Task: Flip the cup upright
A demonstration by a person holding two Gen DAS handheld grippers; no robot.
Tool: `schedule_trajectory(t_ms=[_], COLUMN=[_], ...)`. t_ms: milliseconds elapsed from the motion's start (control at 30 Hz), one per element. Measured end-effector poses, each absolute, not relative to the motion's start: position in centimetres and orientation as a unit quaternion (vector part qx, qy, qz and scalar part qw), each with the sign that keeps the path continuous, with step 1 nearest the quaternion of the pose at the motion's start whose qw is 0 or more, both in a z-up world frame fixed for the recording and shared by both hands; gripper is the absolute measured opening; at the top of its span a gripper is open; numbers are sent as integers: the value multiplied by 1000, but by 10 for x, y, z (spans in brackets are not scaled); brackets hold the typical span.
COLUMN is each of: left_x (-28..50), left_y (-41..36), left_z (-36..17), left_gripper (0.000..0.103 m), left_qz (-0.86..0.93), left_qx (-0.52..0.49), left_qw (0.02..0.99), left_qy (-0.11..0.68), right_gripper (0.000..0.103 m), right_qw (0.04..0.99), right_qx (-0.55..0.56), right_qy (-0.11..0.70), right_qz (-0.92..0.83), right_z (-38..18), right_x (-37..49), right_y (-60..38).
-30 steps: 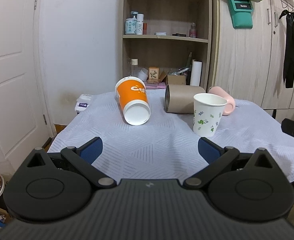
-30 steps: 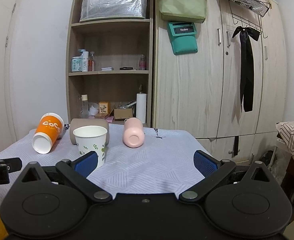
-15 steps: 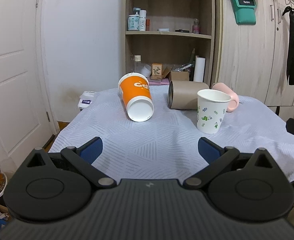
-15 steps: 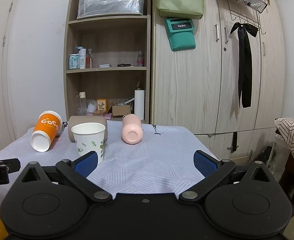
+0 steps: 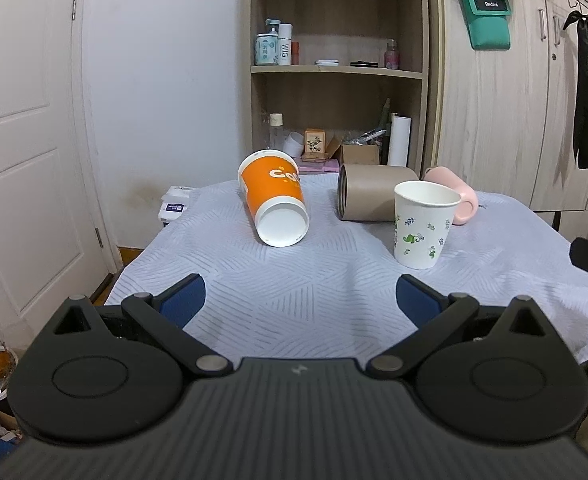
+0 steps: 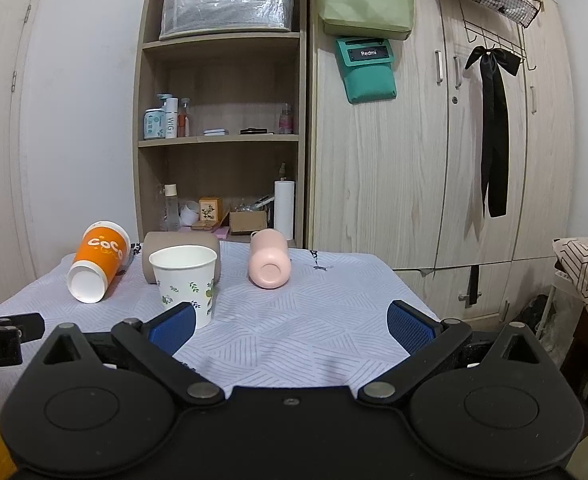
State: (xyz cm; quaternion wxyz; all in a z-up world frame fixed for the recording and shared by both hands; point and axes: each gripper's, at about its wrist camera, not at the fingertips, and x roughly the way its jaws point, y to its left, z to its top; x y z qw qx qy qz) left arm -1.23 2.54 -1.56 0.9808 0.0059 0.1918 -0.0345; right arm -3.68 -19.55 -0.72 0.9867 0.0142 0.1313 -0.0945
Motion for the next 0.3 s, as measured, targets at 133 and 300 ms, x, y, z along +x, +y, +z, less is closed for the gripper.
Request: schedule_trajectory(t_ms=[133,300], left_x=[-13,-13], left_y=[26,28], left_z=[-15,-14], left_gripper=[103,103], left_qz=[-31,-26], left_qx=[3,1], left_qw=[981,981], left_qy=[193,193], right_gripper=[103,103], right_qw=[987,987], right_qx=[14,14], right_qy=[131,131], right_qz=[-96,-97], right_z=[-7,-7], right_x=[-37,-38], right_y=[-196,-196])
